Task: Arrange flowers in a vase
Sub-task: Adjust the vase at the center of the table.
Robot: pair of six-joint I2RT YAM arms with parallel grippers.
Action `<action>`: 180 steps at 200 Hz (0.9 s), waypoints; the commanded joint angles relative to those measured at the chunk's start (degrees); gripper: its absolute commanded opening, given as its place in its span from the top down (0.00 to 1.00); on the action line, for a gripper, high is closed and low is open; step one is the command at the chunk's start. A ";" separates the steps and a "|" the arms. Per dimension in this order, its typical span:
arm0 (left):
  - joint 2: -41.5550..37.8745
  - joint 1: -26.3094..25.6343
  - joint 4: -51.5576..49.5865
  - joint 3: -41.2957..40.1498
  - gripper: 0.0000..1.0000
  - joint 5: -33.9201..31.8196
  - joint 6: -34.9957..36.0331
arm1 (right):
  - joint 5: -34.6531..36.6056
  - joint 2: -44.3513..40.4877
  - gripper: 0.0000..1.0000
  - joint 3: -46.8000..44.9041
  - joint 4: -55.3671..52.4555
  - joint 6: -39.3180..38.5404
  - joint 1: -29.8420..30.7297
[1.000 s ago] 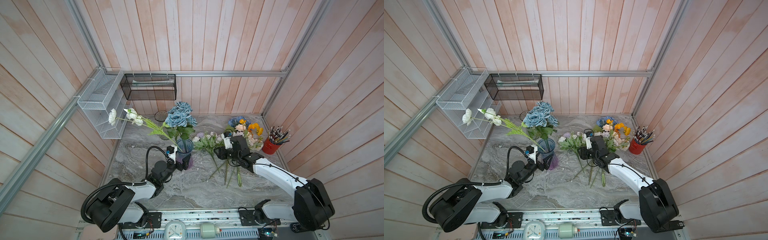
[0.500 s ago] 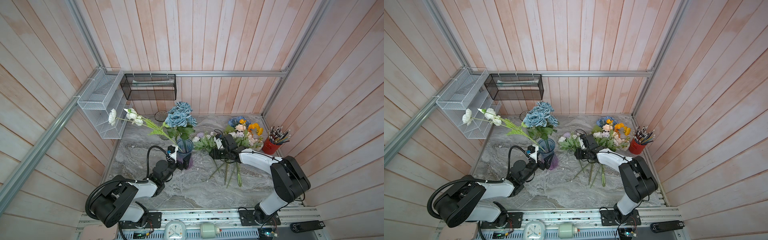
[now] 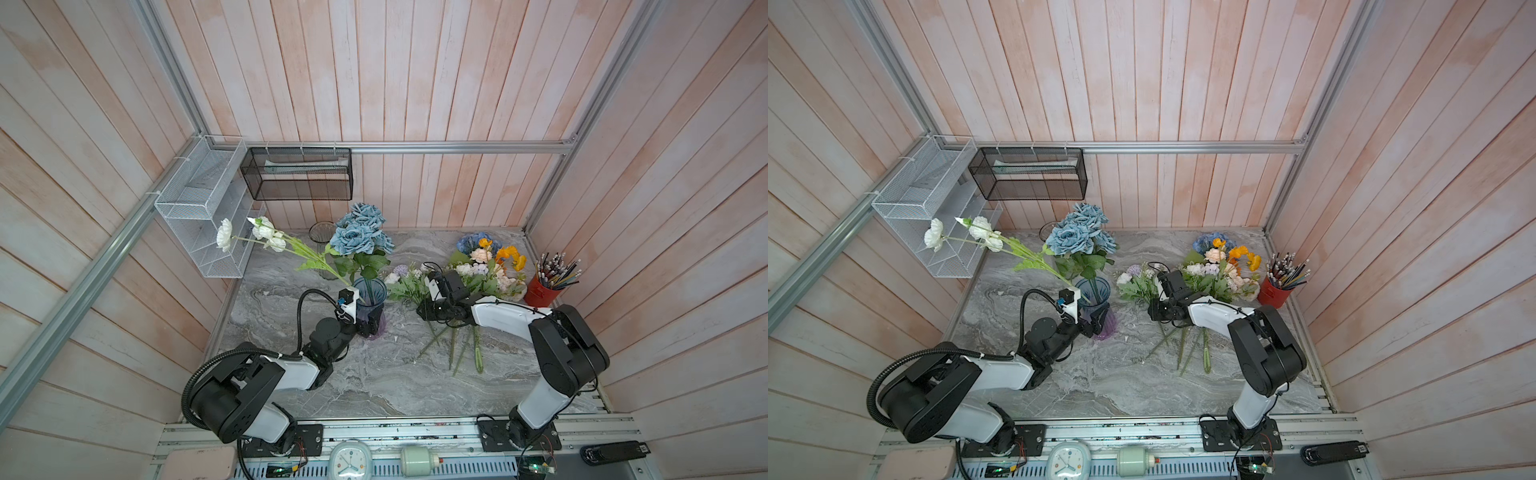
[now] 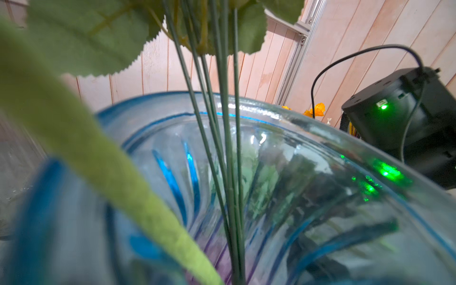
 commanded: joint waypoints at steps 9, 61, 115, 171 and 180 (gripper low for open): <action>0.65 -0.24 1.30 0.79 0.21 -0.94 1.35 | 0.76 1.00 0.66 -0.43 0.56 0.19 0.29; 0.46 -0.38 0.13 0.88 0.28 -1.64 1.88 | 0.60 1.19 0.80 -0.18 0.66 -0.45 0.30; -0.46 -2.70 -3.34 1.84 0.28 -5.43 6.55 | -0.43 -0.43 1.00 -0.23 1.32 -1.09 0.29; -0.73 -3.89 -4.96 1.75 0.42 -7.04 9.36 | -0.74 -7.34 1.00 -0.13 2.05 -0.12 -0.86; -0.62 -4.05 -5.03 1.84 0.44 -7.26 9.32 | -1.10 -9.08 1.00 -0.30 2.37 0.42 -1.50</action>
